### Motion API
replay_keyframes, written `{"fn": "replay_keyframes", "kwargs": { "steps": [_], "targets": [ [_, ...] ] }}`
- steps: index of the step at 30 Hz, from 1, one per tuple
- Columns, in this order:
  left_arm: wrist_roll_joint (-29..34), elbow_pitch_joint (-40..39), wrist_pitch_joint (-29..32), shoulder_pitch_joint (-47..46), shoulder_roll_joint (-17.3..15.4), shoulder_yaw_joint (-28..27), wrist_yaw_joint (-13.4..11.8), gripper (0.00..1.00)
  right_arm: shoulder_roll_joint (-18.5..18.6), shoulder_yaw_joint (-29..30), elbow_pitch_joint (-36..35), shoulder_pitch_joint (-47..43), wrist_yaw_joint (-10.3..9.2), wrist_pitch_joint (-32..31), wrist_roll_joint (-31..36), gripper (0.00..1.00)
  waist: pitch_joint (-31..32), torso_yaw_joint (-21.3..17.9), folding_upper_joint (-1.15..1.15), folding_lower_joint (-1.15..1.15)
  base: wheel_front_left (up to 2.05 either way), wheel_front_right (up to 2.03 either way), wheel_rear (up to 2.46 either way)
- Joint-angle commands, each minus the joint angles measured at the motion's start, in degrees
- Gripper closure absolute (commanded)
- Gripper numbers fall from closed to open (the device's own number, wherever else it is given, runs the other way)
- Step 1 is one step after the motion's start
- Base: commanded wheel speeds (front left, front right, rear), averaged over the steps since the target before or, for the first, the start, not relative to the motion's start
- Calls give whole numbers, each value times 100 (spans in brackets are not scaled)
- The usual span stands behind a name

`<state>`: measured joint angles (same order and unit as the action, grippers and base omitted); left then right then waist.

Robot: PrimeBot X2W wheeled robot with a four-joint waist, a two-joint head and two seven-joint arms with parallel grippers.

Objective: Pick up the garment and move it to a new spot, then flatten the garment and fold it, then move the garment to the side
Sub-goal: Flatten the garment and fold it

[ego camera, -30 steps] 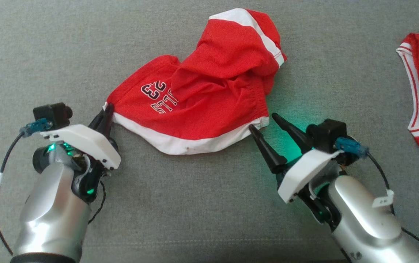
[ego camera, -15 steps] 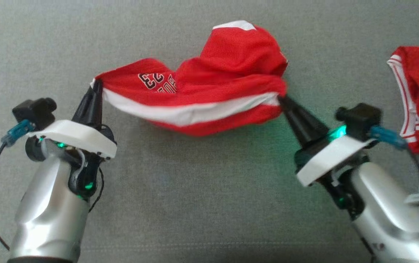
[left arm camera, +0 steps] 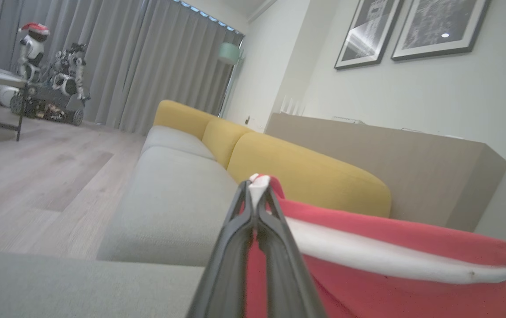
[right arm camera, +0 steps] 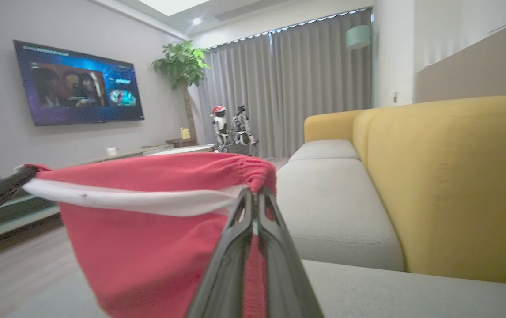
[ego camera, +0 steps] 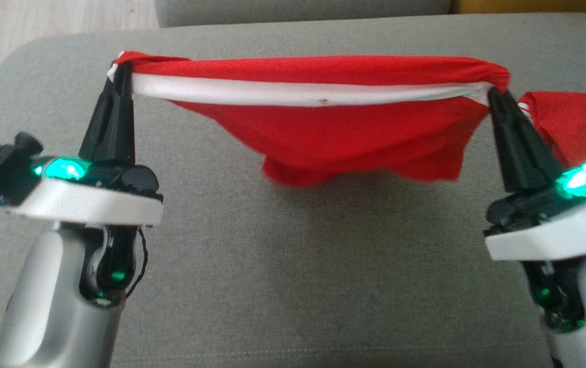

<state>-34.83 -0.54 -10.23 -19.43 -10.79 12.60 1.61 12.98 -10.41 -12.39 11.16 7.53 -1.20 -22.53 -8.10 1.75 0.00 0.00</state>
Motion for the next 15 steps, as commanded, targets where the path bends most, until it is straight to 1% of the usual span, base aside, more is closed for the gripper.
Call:
{"fn": "replay_keyframes", "kwargs": {
  "steps": [1,5,8,11,15],
  "targets": [
    [85,-623,82,-35,-210,-216,-111,100,-56,98,-505,-60,-4,-124,79,100,74,-35,0,0,0,0,0],
    [185,-1579,289,203,-271,-190,-328,100,-209,360,-1108,-312,-4,-379,157,100,150,-69,0,0,0,0,0],
    [225,-2078,420,321,-305,-184,-447,100,-314,451,-1409,-439,-4,-533,193,100,164,-93,0,0,0,0,0],
    [236,-2310,519,356,-321,-193,-533,100,-351,497,-1525,-464,-4,-644,222,100,137,-106,0,0,0,0,0],
    [285,-2276,588,240,-358,-185,-566,100,-377,489,-1515,-314,-4,-707,231,100,60,-123,0,0,0,0,0]
  ]
}}
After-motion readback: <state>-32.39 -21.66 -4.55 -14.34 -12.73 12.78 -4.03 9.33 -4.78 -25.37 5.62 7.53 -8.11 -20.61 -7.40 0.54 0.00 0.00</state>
